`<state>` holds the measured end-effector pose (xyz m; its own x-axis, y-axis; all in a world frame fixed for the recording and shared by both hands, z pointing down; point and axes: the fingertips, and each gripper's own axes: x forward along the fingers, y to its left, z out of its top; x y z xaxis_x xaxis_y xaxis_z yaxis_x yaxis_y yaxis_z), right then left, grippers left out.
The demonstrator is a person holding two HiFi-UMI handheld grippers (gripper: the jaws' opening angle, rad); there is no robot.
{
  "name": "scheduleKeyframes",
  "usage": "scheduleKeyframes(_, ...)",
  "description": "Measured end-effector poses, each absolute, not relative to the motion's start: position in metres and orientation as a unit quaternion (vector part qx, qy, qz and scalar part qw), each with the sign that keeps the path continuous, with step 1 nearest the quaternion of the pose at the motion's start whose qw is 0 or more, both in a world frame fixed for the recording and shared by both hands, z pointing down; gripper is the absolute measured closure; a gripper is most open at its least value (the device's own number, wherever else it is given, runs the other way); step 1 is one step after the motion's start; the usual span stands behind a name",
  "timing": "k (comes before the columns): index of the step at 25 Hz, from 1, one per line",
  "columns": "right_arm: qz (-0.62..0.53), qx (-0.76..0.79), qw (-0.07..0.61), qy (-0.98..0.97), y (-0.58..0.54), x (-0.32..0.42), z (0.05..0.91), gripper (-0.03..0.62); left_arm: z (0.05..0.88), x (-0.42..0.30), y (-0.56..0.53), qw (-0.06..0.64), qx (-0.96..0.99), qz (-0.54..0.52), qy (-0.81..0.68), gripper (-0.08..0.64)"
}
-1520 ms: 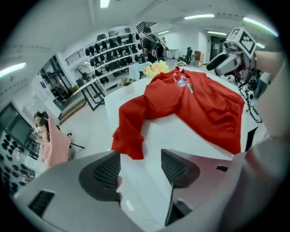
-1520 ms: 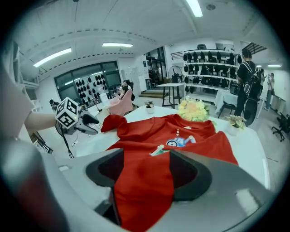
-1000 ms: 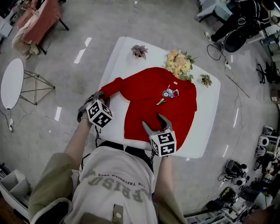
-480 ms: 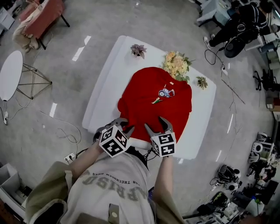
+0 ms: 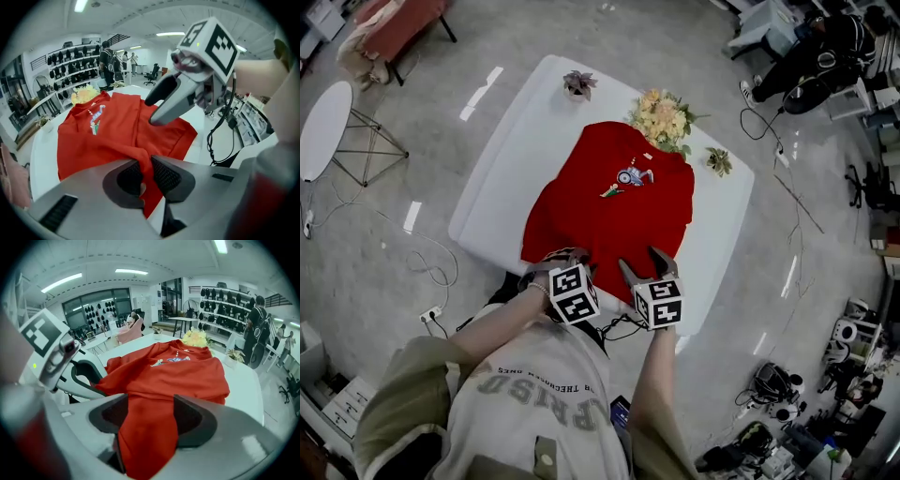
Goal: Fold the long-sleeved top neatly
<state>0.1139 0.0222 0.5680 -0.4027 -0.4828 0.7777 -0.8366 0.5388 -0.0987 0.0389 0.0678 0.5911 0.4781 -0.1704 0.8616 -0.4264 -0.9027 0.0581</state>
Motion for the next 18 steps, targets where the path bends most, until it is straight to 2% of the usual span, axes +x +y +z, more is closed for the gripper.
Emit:
scheduleKeyframes(2,0.249,0.404,0.353,-0.806,0.022,0.12,0.57,0.288,0.604,0.049,0.072,0.136,0.839,0.495,-0.179,0.468)
scheduleKeyframes(5,0.258,0.389,0.342,-0.815,0.022,0.121,0.575,0.288,0.602,0.055,0.085,0.156,0.838,0.495,-0.171,0.303)
scheduleKeyframes(6,0.265,0.385,0.335,-0.818,0.021,0.119,0.576,0.288,0.596,0.052,0.089,0.156,0.839,0.491,-0.174,0.276)
scheduleKeyframes(11,0.311,0.35,0.289,-0.835,0.017,0.086,0.575,0.288,0.576,-0.001,0.087,0.138,0.824,0.491,-0.247,0.258)
scheduleKeyframes(15,0.357,0.288,0.302,-0.836,0.032,0.05,0.593,0.297,0.593,-0.048,0.065,0.123,0.785,0.536,-0.285,0.258)
scheduleKeyframes(16,0.361,0.272,0.313,-0.836,0.036,0.043,0.599,0.315,0.593,-0.053,0.059,0.123,0.783,0.536,-0.291,0.258)
scheduleKeyframes(18,0.351,0.254,0.332,-0.838,0.039,0.037,0.602,0.473,0.588,-0.058,0.052,0.131,0.787,0.525,-0.296,0.258)
